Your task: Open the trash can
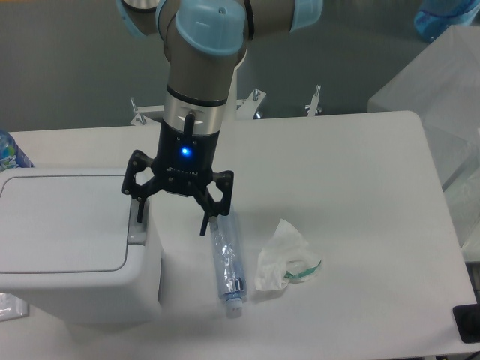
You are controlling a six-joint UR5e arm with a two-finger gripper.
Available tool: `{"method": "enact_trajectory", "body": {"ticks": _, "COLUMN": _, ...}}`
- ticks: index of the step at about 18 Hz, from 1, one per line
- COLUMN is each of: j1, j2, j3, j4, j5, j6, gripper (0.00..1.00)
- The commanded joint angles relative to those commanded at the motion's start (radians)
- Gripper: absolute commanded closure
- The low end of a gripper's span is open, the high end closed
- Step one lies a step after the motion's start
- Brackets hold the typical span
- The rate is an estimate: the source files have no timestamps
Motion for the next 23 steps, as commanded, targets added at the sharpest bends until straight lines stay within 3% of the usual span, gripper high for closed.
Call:
{"method": "enact_trajectory", "body": {"ticks": 8, "j1": -0.005, "j2": -0.005, "j3": -0.023, "j4": 0.041, "j5": 0.002, "j6": 0.000, "gripper": 0.00}}
{"method": "enact_trajectory", "body": {"ticks": 23, "j1": -0.006, "j2": -0.009, "j3": -0.028, "j4": 0.043, "j5": 0.000, "j6": -0.002, "gripper": 0.00}}
